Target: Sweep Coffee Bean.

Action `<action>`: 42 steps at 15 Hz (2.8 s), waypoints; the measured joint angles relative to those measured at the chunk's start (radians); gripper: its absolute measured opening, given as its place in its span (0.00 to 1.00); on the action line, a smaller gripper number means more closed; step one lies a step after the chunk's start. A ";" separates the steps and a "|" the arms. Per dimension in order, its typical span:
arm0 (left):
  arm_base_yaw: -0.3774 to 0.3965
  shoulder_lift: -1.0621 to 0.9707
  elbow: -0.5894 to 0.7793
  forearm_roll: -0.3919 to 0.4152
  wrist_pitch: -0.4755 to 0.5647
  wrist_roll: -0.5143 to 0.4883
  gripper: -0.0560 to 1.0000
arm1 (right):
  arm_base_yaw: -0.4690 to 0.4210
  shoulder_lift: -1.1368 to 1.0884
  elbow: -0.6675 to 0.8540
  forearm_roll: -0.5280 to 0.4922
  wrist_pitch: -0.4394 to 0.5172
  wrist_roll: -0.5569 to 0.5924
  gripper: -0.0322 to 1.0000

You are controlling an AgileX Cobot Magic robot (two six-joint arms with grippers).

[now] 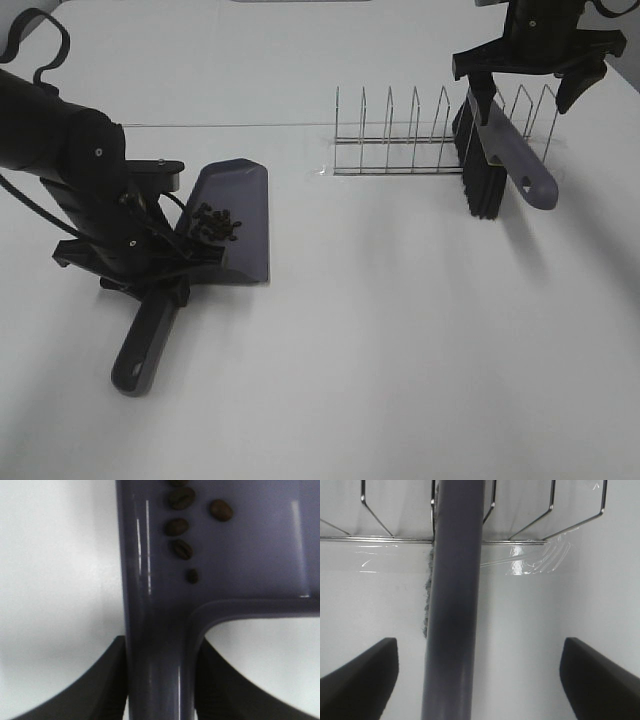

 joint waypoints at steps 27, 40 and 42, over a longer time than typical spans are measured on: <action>-0.002 -1.563 0.367 0.138 0.732 0.020 0.67 | 0.000 -1.144 1.136 0.153 0.010 -0.111 0.83; -0.002 -1.823 0.596 -0.104 0.576 0.488 0.67 | 0.000 -2.095 1.542 0.153 -0.107 -0.207 0.83; -0.002 -1.823 0.596 -0.106 0.575 0.492 0.67 | 0.000 -2.154 1.549 0.153 -0.131 -0.216 0.83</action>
